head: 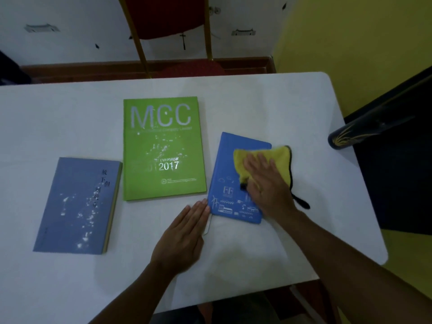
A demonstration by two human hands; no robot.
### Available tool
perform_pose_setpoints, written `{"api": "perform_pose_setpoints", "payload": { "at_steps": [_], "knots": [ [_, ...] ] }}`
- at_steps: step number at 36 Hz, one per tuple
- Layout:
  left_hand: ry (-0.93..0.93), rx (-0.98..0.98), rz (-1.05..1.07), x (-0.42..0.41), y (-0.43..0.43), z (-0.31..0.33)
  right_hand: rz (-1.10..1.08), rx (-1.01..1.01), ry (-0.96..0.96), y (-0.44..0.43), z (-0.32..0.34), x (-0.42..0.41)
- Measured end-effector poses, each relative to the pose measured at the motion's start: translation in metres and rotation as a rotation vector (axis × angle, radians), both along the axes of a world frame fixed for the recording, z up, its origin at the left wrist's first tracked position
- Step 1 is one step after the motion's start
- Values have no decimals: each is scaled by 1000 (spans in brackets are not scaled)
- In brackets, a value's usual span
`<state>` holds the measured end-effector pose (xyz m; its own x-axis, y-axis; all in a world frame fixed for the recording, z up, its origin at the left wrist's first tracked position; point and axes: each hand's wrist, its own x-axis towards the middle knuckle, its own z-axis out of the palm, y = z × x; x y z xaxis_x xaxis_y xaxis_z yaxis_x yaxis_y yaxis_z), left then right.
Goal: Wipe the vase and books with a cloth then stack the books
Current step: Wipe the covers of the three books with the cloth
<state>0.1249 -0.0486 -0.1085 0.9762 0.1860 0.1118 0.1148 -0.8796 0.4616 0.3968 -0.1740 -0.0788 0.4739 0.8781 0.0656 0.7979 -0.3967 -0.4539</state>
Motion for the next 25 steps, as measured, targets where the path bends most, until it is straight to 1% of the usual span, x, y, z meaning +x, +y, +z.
{"api": "perform_pose_setpoints", "payload": {
  "at_steps": [3, 6, 8, 10, 13, 15, 18, 20, 25],
  "knots": [
    [-6, -1, 2, 0, 0, 0, -140, -102, 64, 43, 4, 18],
    [-14, -3, 4, 0, 0, 0, -167, -110, 36, 69, 3, 9],
    [-16, -5, 7, 0, 0, 0, -123, -76, 20, 71, 2, -12],
    [-13, 3, 9, 0, -1, 0, -32, -39, 28, 60, 0, -42],
    [-2, 15, 4, -1, -1, 0, 87, 22, 37, 25, 1, -79],
    [0, 12, 5, -1, -1, 0, 136, 57, 22, -2, 2, -85],
    [-9, 7, 9, 1, 0, 2, 189, 70, -14, -30, 2, -65],
    [-15, 12, 10, 1, 0, 2, 190, 45, -8, -30, 3, -44],
    [-12, 17, 15, 1, 1, 1, 0, -110, 36, 25, 6, 13]
  ]
}}
